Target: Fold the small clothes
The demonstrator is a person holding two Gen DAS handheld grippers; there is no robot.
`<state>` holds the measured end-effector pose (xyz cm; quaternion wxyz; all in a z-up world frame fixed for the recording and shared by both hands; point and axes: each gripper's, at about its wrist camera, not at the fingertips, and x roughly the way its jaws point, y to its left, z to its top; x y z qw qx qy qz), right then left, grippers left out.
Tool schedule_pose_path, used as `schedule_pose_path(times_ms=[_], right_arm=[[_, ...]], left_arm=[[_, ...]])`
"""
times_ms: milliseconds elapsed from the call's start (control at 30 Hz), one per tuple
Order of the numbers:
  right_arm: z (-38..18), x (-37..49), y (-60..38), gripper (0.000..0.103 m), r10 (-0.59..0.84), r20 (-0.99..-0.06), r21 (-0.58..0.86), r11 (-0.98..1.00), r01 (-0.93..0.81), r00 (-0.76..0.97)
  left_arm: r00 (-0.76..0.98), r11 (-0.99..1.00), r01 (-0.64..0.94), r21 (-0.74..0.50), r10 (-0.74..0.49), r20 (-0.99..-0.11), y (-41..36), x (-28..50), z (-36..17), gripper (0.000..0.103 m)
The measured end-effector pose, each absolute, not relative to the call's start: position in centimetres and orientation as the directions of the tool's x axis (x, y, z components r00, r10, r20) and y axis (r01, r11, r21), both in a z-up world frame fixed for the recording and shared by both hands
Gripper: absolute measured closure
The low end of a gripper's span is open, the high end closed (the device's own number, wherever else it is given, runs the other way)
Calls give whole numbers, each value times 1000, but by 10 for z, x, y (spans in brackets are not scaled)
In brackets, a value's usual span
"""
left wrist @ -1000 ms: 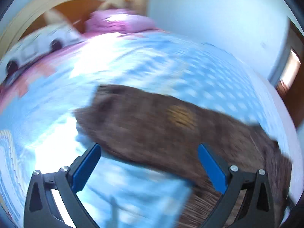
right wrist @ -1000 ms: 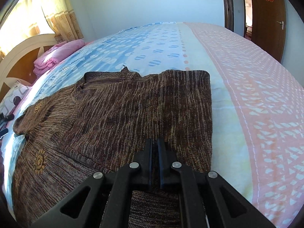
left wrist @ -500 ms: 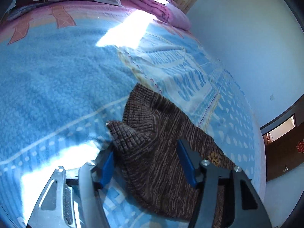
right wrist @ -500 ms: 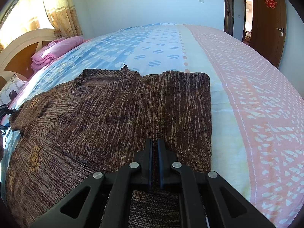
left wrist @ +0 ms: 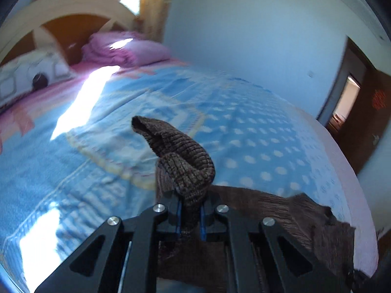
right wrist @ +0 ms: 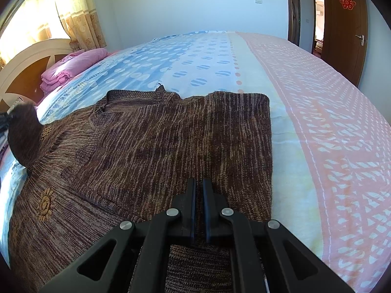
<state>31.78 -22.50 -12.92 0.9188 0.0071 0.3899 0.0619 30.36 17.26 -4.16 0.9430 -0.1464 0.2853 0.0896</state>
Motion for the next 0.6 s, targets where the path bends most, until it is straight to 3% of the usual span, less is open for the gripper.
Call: schedule_pose_path(times_ms=[133, 267, 367, 467, 500, 567, 600], right_arm=[[-129, 318, -225, 98, 120, -715, 62, 992, -108, 689], [-130, 318, -225, 98, 120, -715, 61, 992, -109, 689], [-130, 318, -225, 98, 121, -715, 62, 992, -110, 689], [-130, 318, -225, 98, 122, -714, 63, 992, -110, 689], [-130, 318, -225, 98, 123, -714, 65, 992, -110, 689], [-130, 318, -225, 98, 124, -714, 66, 992, -111, 689], [-130, 319, -225, 98, 124, -715, 65, 992, -111, 688]], left_arm=[[854, 993, -36, -109, -26, -519, 65, 298, -32, 92], [797, 995, 95, -24, -91, -596, -15, 300, -69, 91], [722, 990, 134, 49, -64, -689, -43, 302, -104, 83], [679, 982, 174, 76, -64, -731, -43, 291, -114, 49], [697, 982, 177, 67, -77, -713, -38, 284, -107, 29], [736, 985, 171, 34, -105, -668, -23, 270, -91, 8], [756, 988, 152, 19, -103, -646, -14, 264, -82, 5]])
